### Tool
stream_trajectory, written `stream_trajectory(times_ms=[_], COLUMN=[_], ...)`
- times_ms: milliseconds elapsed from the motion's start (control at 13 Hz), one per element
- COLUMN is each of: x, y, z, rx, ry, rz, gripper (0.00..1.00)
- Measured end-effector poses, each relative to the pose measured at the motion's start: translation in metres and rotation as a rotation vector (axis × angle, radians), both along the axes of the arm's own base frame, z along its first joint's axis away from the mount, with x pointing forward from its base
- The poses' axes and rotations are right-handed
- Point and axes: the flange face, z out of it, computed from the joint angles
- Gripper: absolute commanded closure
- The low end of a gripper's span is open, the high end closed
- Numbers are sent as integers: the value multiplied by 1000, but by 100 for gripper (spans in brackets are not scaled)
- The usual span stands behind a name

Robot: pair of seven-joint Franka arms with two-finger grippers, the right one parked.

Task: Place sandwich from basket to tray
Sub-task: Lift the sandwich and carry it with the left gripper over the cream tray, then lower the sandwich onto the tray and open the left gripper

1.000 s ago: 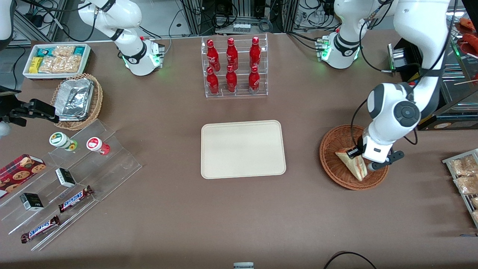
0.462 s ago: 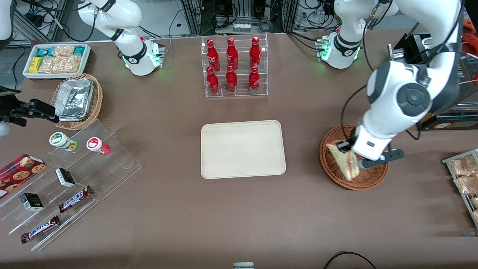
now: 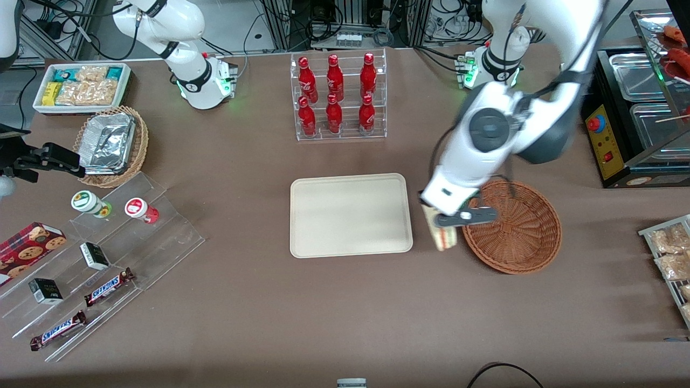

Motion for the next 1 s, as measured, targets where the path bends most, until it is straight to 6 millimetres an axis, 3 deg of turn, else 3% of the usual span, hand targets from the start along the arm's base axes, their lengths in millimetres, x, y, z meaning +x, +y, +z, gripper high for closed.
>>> stream_trajectory(times_ms=[308,538,769,1000], x=[-17,-32,-51,-66], y=[-88,-136,-168,-185], z=[-66,-93,-115,-140], rx=[32,-10,-38,-27], ry=[33,21,6,5], rz=[-48,-109,-161,-207], gripper=[100,100,100,100])
